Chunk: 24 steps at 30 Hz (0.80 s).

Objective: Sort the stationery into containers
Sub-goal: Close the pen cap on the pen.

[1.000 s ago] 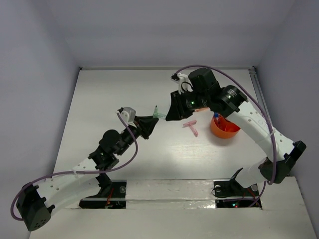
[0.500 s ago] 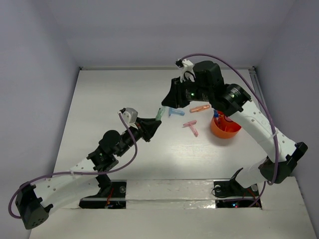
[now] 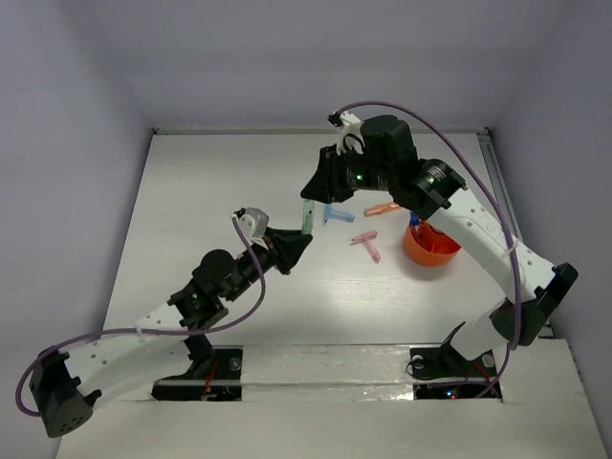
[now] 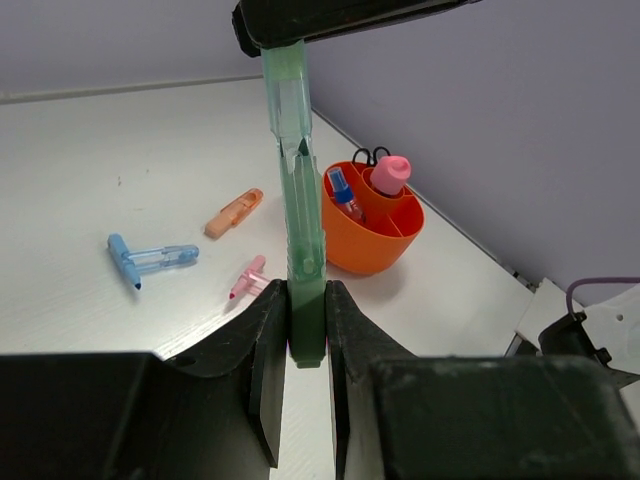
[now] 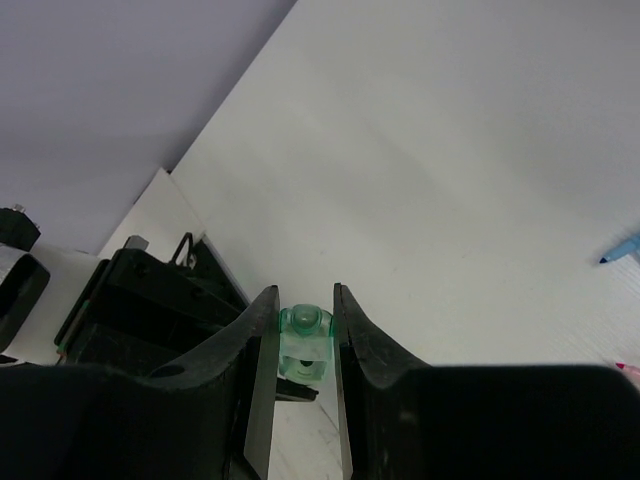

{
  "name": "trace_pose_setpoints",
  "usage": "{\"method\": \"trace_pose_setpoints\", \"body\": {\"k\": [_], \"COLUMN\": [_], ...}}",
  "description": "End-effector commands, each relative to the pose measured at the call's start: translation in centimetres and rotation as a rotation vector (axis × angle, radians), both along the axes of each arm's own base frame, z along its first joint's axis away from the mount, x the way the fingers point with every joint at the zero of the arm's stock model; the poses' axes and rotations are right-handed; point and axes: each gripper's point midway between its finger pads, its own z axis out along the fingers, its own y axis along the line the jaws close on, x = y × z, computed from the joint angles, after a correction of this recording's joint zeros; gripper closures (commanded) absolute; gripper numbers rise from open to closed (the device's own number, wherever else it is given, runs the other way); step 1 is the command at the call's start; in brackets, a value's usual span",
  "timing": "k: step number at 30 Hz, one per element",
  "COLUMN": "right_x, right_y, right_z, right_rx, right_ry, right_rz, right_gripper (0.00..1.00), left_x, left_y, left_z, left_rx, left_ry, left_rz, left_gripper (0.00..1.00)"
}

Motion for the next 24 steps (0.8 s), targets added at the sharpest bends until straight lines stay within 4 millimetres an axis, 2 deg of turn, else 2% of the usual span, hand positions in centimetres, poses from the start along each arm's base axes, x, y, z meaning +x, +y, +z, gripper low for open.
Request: {"method": "trace_pose_setpoints", "body": {"k": [1,2,5,6,9,10,11,13,16,19,23,24], "right_x": [0.2,0.0,-0.7,-1.3,-1.9,-1.9,-1.9,-2.0,-2.8,-3.5,-4.8,-5.5], "right_y": [0.0,0.0,0.4,0.6,0.6,0.3,-0.2,-0.6,-0.1,0.8,1.5,1.6], "right_z": [0.8,0.0,-0.5,-1.7,-1.5,-2.3,-1.6,-1.5,-1.9,-3.7,-6.9,-6.9], "right_rx": [0.045,0.042,0.057,0.046,0.069,0.063,0.078,0.08,0.075,0.062,0.032,0.041], "right_ry": [-0.04,-0.025,-0.011,0.009,-0.008,0.001,-0.023,-0.031,-0.012,0.019,0.05,0.054], "right_rz": [0.006,0.009,0.023,0.032,0.007,-0.01,-0.031,-0.04,-0.006,0.018,0.02,0.025], "right_gripper": [1.0,1.0,1.0,1.0,1.0,1.0,1.0,1.0,1.0,1.0,1.0,1.0], "left_x": [-0.6,-0.6,-0.3,-0.2,0.1,0.1,0.2,0.1,0.0,0.3,0.6,0.5], "left_y": [0.4,0.5,0.6,0.7,1.1,1.2,1.2,1.1,0.9,0.8,1.3,1.3], "left_z": [5.5,5.7,6.3,6.5,7.0,7.2,7.3,7.4,7.6,8.2,10.1,10.4], "left_rx": [-0.135,-0.143,-0.162,-0.171,-0.199,-0.206,-0.207,-0.207,-0.212,-0.221,-0.249,-0.255], "left_ry": [-0.075,-0.077,-0.081,-0.083,-0.079,-0.083,-0.081,-0.086,-0.092,-0.098,-0.118,-0.12], "left_rz": [-0.005,0.003,0.015,0.023,0.052,0.056,0.059,0.052,0.041,0.047,0.075,0.074], "left_gripper": [1.0,1.0,1.0,1.0,1.0,1.0,1.0,1.0,1.0,1.0,1.0,1.0]}}
